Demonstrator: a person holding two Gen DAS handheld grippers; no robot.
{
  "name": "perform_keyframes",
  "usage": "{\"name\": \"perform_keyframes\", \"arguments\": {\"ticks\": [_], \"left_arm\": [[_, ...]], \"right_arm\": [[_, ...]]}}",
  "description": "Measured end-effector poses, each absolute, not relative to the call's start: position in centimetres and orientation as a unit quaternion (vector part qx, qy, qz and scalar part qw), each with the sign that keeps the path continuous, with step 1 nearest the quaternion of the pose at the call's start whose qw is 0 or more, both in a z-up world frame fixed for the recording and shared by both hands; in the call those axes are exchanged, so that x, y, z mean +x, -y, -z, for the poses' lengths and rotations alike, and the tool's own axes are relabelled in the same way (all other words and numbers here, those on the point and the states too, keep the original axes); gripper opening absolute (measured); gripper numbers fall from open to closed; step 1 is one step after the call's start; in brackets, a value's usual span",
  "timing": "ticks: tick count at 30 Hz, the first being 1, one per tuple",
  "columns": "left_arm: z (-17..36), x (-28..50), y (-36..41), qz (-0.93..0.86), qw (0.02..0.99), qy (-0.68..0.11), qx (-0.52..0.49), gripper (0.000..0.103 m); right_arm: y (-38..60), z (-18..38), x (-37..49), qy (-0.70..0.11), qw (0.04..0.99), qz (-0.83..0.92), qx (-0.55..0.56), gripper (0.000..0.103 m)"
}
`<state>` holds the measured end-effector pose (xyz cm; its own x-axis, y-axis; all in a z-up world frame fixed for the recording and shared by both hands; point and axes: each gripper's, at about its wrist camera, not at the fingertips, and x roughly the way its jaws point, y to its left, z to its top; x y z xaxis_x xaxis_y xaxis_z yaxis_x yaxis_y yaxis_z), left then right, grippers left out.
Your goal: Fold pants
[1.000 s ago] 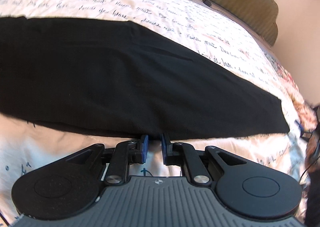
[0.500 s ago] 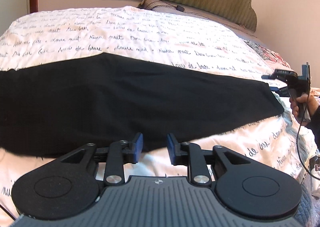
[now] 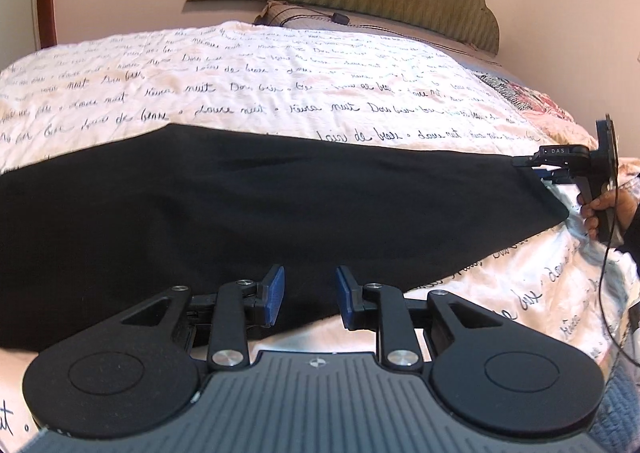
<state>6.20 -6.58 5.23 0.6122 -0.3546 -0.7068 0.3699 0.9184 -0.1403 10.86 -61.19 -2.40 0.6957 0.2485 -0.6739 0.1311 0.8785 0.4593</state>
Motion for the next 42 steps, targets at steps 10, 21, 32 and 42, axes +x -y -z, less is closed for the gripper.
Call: {"name": "perform_keyframes", "arguments": {"ticks": [10, 21, 32, 42], "left_arm": [[-3.3, 6.0, 7.8, 0.169, 0.913, -0.367, 0.062, 0.040], [-0.5, 6.0, 7.4, 0.149, 0.921, -0.352, 0.067, 0.049], [1.3, 5.6, 7.2, 0.162, 0.937, -0.307, 0.040, 0.066], [1.5, 6.3, 5.4, 0.214, 0.927, -0.307, -0.030, 0.083]], "right_arm": [[62.3, 3.4, 10.8, -0.364, 0.889, -0.018, 0.278, 0.016], [61.4, 1.9, 7.6, -0.347, 0.901, 0.033, 0.260, 0.034], [60.2, -0.8, -1.9, -0.305, 0.877, 0.057, 0.367, 0.067], [57.2, 4.7, -2.9, -0.271, 0.793, 0.094, 0.537, 0.066]]}}
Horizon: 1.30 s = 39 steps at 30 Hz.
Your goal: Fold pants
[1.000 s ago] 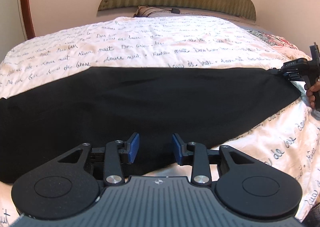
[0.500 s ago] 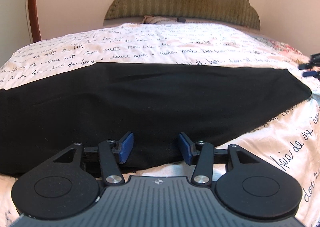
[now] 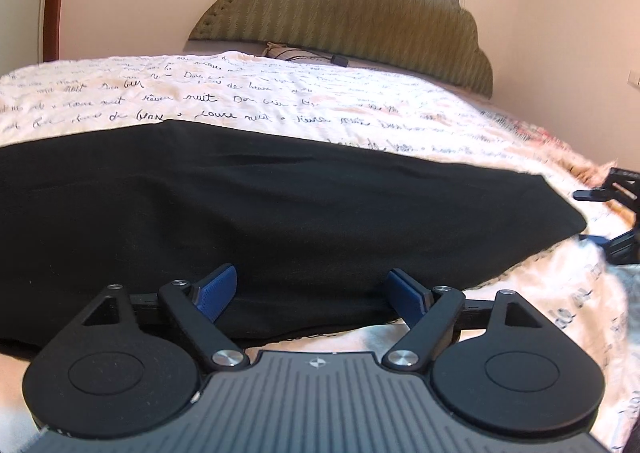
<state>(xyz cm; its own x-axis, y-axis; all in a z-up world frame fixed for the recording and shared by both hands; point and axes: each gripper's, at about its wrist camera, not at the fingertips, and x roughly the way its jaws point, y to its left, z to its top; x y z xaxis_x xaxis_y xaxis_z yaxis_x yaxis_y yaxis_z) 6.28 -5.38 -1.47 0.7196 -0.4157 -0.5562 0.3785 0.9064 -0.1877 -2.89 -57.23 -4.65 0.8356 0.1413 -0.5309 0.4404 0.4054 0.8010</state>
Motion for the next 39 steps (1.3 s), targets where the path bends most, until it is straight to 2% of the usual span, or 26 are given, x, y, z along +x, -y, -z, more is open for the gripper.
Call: {"name": "perform_keyframes", "arguments": {"ticks": [3, 13, 16, 21, 31, 32, 35, 39], "left_arm": [[1.5, 6.4, 4.8, 0.223, 0.924, -0.306, -0.052, 0.083], [1.6, 6.1, 4.8, 0.224, 0.924, -0.305, -0.053, 0.084], [1.5, 6.0, 4.9, 0.223, 0.924, -0.305, -0.047, 0.084], [1.5, 6.0, 5.3, 0.219, 0.925, -0.308, -0.033, 0.084], [1.4, 5.6, 7.6, 0.189, 0.929, -0.316, 0.044, 0.088], [1.5, 5.6, 7.8, 0.188, 0.928, -0.317, 0.049, 0.089], [1.5, 5.7, 8.1, 0.184, 0.928, -0.320, 0.058, 0.091], [1.6, 5.6, 8.5, 0.175, 0.928, -0.322, 0.071, 0.092]], "right_arm": [[56.9, 5.5, -2.8, -0.233, 0.772, 0.108, 0.581, 0.066], [55.1, 6.0, -3.0, -0.203, 0.805, 0.130, 0.542, 0.067], [54.4, 5.7, -2.8, -0.203, 0.833, 0.120, 0.500, 0.073], [51.8, 5.7, -3.1, -0.197, 0.900, 0.102, 0.376, 0.074], [56.1, 5.7, -2.0, -0.195, 0.846, 0.068, 0.492, 0.087], [56.1, 5.7, -1.9, -0.193, 0.845, 0.063, 0.495, 0.091], [55.1, 5.5, -1.5, -0.192, 0.861, 0.046, 0.468, 0.103], [53.1, 5.1, -0.9, -0.212, 0.888, 0.065, 0.403, 0.103]]}}
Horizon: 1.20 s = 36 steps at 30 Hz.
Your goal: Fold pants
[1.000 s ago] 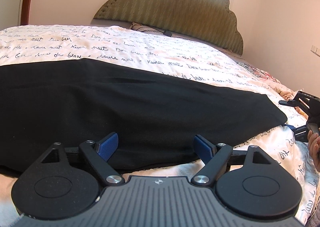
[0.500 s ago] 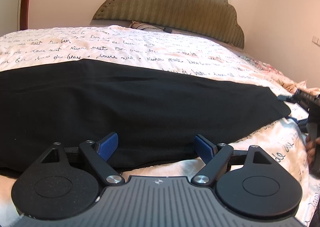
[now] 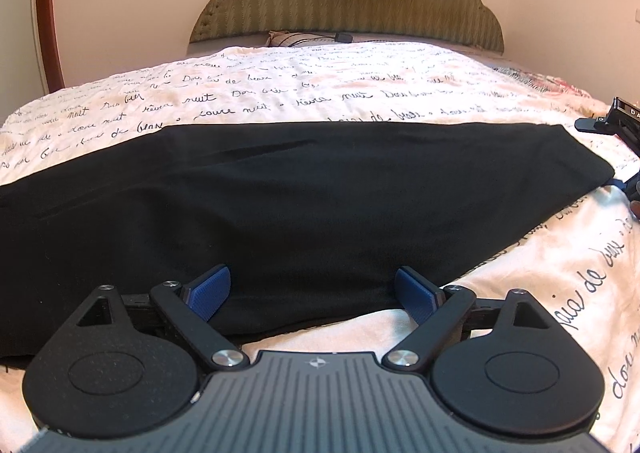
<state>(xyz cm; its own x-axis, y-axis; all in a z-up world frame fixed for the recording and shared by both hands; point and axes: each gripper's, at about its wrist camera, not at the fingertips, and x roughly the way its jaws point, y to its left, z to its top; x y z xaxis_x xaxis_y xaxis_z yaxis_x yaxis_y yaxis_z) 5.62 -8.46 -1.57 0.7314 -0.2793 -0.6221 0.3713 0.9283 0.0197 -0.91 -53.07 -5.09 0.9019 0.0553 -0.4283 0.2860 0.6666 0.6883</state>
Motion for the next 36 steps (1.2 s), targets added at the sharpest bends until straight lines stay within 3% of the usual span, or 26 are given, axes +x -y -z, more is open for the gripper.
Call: {"name": "perform_keyframes", "arguments": {"ticks": [6, 10, 16, 28, 36], "left_arm": [[1.1, 5.6, 8.8, 0.161, 0.927, -0.331, 0.077, 0.095], [-0.3, 5.7, 8.4, 0.161, 0.922, -0.349, 0.053, 0.087], [-3.4, 5.4, 8.6, 0.186, 0.927, -0.324, 0.033, 0.087], [-6.8, 6.8, 13.3, 0.230, 0.926, -0.293, 0.061, 0.087], [-6.8, 7.4, 15.7, 0.256, 0.919, -0.289, 0.077, 0.087]], "right_arm": [[53.6, 5.4, -1.5, -0.190, 0.882, 0.067, 0.425, 0.103], [54.4, 5.6, -2.1, -0.168, 0.872, 0.064, 0.456, 0.103], [56.4, 6.0, -2.6, -0.156, 0.837, 0.041, 0.523, 0.103], [52.7, 3.7, 1.6, -0.265, 0.874, 0.143, 0.381, 0.103], [54.3, 4.4, 0.7, -0.221, 0.865, 0.140, 0.428, 0.103]]}}
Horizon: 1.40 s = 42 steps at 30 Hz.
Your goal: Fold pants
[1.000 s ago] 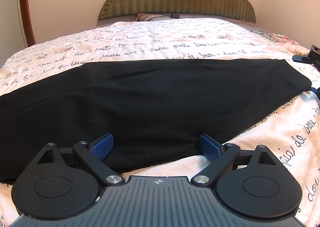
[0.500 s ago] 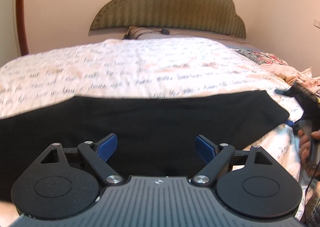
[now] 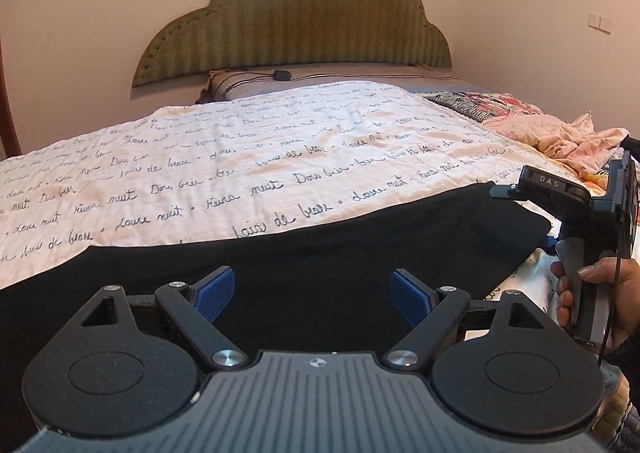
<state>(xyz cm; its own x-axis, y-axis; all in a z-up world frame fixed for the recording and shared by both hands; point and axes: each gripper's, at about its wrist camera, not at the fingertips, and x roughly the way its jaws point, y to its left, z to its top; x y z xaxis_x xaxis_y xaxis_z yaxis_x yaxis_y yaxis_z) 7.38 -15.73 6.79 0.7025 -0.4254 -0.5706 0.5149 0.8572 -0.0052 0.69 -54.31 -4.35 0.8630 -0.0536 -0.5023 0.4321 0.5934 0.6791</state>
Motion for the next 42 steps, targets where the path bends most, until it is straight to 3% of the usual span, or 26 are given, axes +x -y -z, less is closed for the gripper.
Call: {"name": "perform_keyframes", "arguments": {"ticks": [15, 16, 17, 18, 19, 20, 21, 26, 32, 42], "left_arm": [[-7.1, 8.8, 17.1, 0.275, 0.915, -0.284, 0.081, 0.087], [-7.3, 8.8, 17.2, 0.278, 0.915, -0.281, 0.081, 0.087], [-7.4, 8.9, 17.4, 0.280, 0.915, -0.278, 0.080, 0.087], [-7.6, 9.0, 17.6, 0.282, 0.915, -0.277, 0.078, 0.087], [-7.7, 9.1, 17.8, 0.286, 0.915, -0.276, 0.075, 0.087], [-7.8, 9.2, 18.1, 0.289, 0.914, -0.277, 0.073, 0.087], [-7.9, 9.3, 18.4, 0.293, 0.912, -0.277, 0.073, 0.087], [-10.0, 11.1, 21.1, 0.340, 0.895, -0.280, 0.063, 0.087], [-13.4, 16.5, 28.5, 0.411, 0.850, -0.327, 0.009, 0.088], [-9.1, 18.1, 45.5, 0.477, 0.751, -0.435, 0.142, 0.086]], "right_arm": [[57.0, 5.1, -0.9, -0.173, 0.846, 0.135, 0.485, 0.095], [57.0, 5.0, -0.6, -0.177, 0.849, 0.134, 0.480, 0.091], [56.9, 5.1, -0.2, -0.189, 0.850, 0.134, 0.473, 0.077], [56.9, 5.3, 0.2, -0.204, 0.848, 0.134, 0.470, 0.056], [56.8, 5.6, 0.4, -0.212, 0.847, 0.132, 0.469, 0.046], [56.9, 6.0, 0.5, -0.217, 0.845, 0.128, 0.471, 0.023], [56.9, 6.4, 0.7, -0.224, 0.841, 0.127, 0.476, 0.015], [56.0, 5.6, 0.7, -0.224, 0.861, 0.124, 0.439, 0.010], [50.9, 1.9, 1.5, -0.235, 0.938, 0.128, 0.220, 0.010], [46.8, 1.1, 2.0, -0.234, 0.963, 0.102, 0.081, 0.010]]}}
